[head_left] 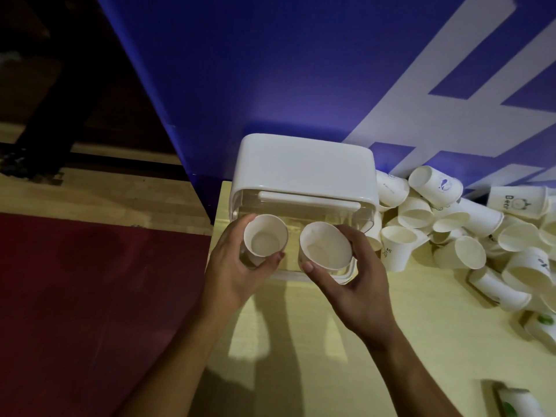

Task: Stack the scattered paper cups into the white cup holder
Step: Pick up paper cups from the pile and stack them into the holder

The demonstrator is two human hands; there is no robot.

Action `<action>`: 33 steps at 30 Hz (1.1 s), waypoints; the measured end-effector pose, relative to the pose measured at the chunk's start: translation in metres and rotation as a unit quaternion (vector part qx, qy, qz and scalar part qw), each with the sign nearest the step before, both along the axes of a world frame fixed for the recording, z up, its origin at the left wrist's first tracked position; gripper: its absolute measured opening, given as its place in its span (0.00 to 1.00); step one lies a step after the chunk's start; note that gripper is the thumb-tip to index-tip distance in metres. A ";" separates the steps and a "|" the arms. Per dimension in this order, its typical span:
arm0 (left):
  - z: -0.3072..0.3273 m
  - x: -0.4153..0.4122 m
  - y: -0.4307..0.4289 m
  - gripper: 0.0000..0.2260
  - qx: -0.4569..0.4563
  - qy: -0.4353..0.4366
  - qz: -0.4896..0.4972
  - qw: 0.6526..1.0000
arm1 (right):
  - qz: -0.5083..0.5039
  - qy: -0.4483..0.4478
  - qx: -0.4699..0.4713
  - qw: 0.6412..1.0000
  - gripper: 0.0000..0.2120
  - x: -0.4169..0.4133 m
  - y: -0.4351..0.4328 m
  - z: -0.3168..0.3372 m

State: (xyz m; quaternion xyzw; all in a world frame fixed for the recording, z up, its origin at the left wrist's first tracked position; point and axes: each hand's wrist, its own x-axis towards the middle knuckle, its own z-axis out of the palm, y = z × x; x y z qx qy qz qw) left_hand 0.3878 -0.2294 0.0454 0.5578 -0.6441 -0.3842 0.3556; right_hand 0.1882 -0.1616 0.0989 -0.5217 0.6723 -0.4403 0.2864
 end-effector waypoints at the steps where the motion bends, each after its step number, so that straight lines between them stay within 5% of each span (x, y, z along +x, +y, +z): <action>1: -0.002 0.000 -0.001 0.32 0.001 -0.004 -0.002 1.000 | 0.001 0.001 0.001 1.000 0.26 0.001 0.000 0.000; 14: -0.006 0.004 0.000 0.34 0.064 0.038 -0.031 0.997 | 0.017 -0.015 -0.001 1.000 0.26 0.012 -0.005 0.006; 24: 0.026 0.011 0.012 0.27 0.020 0.172 0.038 0.984 | 0.042 -0.019 -0.062 0.997 0.30 0.045 -0.023 0.017; 33: 0.025 0.004 0.005 0.22 0.025 0.161 0.033 0.986 | 0.047 -0.011 -0.024 0.999 0.33 0.055 -0.036 -0.012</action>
